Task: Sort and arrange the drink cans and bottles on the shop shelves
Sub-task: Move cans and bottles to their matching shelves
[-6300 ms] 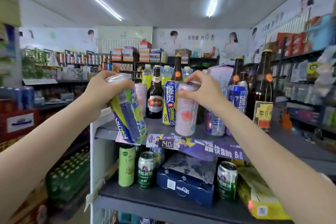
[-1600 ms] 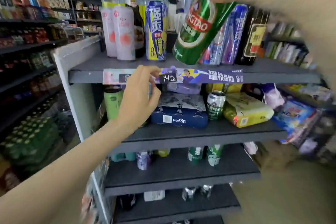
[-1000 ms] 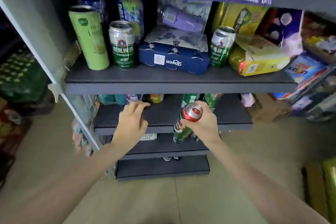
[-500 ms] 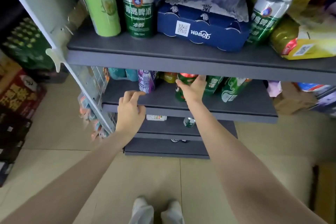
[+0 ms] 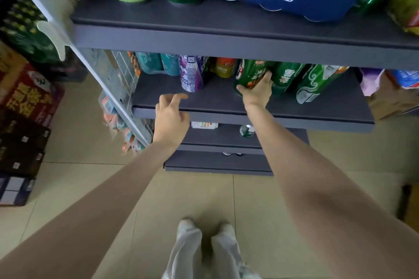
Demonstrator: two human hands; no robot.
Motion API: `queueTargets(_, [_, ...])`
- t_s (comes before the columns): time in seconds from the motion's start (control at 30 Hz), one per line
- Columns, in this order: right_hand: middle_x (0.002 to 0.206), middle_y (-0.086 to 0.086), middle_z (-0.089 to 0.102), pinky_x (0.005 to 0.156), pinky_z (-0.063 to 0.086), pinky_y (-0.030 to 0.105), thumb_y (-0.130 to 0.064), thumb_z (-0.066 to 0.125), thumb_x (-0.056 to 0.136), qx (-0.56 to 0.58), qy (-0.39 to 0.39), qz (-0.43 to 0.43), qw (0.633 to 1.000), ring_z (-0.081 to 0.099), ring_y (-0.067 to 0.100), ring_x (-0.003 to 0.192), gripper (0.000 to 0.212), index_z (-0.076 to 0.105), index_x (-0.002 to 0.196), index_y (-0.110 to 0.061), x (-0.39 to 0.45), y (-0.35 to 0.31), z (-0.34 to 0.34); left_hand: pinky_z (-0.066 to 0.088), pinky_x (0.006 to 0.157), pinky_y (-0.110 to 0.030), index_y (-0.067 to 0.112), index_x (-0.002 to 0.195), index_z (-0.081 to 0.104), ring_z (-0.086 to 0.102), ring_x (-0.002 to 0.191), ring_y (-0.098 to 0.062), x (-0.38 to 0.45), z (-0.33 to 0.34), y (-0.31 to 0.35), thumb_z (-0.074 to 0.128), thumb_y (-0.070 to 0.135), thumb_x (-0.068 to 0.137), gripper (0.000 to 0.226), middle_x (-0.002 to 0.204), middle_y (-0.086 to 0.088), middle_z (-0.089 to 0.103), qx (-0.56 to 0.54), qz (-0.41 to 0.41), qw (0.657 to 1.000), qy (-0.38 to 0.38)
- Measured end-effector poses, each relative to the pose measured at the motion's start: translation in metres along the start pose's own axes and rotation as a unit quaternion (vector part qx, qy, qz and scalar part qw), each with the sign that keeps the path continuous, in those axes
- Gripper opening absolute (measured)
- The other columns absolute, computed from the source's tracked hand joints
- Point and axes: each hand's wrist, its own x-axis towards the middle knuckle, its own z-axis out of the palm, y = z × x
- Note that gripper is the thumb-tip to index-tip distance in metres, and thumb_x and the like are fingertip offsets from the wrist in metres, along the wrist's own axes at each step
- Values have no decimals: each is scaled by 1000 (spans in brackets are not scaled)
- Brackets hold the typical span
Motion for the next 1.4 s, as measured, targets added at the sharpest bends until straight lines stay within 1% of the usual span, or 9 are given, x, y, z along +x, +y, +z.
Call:
queueTargets(0.17, [137, 16, 40, 101, 36, 34, -8, 75, 74, 19, -2, 20, 1000, 47, 31, 121, 79, 30, 139, -6, -2, 6, -5, 41, 88, -32, 10, 127, 50, 50, 107, -30, -7, -5, -20, 45, -2, 85, 44, 128, -15, 40, -25, -30, 999, -5])
queueTargets(0.33, [118, 15, 48, 88, 47, 41, -13, 73, 76, 62, 44, 19, 997, 56, 32, 100, 51, 45, 117, -3, -48, 17, 6, 40, 70, -31, 5, 123, 48, 52, 68, -25, -10, -10, -32, 43, 0, 87, 37, 125, -12, 48, -49, -60, 997, -4])
queueTargets(0.4, [113, 12, 53, 89, 47, 41, -21, 76, 75, 78, 0, 4, 997, 57, 29, 102, 54, 45, 116, -5, -60, 2, 20, 44, 72, -34, 6, 124, 47, 55, 74, -26, -12, -14, -38, 43, 0, 87, 37, 124, -11, 50, -58, -63, 996, -4])
queueTargets(0.53, [138, 11, 45, 107, 35, 38, -30, 80, 71, 100, -113, -54, 987, 43, 24, 126, 81, 35, 135, -8, -58, -51, 52, 39, 74, -28, 10, 129, 42, 53, 85, -19, -12, -26, -49, 46, 3, 89, 41, 117, -6, 55, -69, -79, 994, -45])
queueTargets(0.8, [121, 7, 59, 95, 46, 36, -39, 83, 62, 11, -83, -90, 992, 56, 23, 112, 67, 57, 115, -8, -26, -75, 83, 42, 74, -26, 10, 130, 39, 60, 87, -22, -24, -63, -62, 48, 2, 90, 42, 105, -1, 56, -84, -47, 993, -74])
queueTargets(0.97, [121, 6, 48, 95, 33, 14, -15, 88, 56, 78, -111, -141, 981, 47, 14, 109, 78, 49, 123, -6, -67, -51, 39, 24, 68, -12, 11, 130, 39, 59, 84, -19, -25, -71, -48, 48, 5, 90, 41, 112, -2, 58, -63, -30, 994, -78])
queueTargets(1.1, [110, 2, 48, 86, 40, 17, -11, 89, 55, 12, -161, -195, 967, 50, 14, 101, 74, 50, 117, -8, -113, -21, -29, 42, 69, -18, 12, 129, 39, 59, 73, -9, -20, -83, -10, 55, 10, 89, 43, 106, 0, 58, -109, 59, 983, -135])
queueTargets(1.23, [95, -6, 61, 68, 37, -2, -10, 88, 58, -28, -159, -180, 970, 59, 10, 90, 64, 51, 109, -17, -130, -33, -126, 45, 76, -22, 12, 114, 48, 60, 80, -11, 0, -107, 58, 54, 8, 89, 26, 93, 3, 60, -148, 176, 970, -83])
queueTargets(1.4, [104, -11, 62, 84, 43, 13, -14, 89, 57, 4, -42, -257, 966, 57, 2, 98, 72, 49, 116, -22, -127, -117, -243, 42, 72, -14, 18, 106, 49, 56, 77, -2, 9, -140, 156, 53, 5, 88, 23, 91, 5, 59, -166, 363, 917, -14])
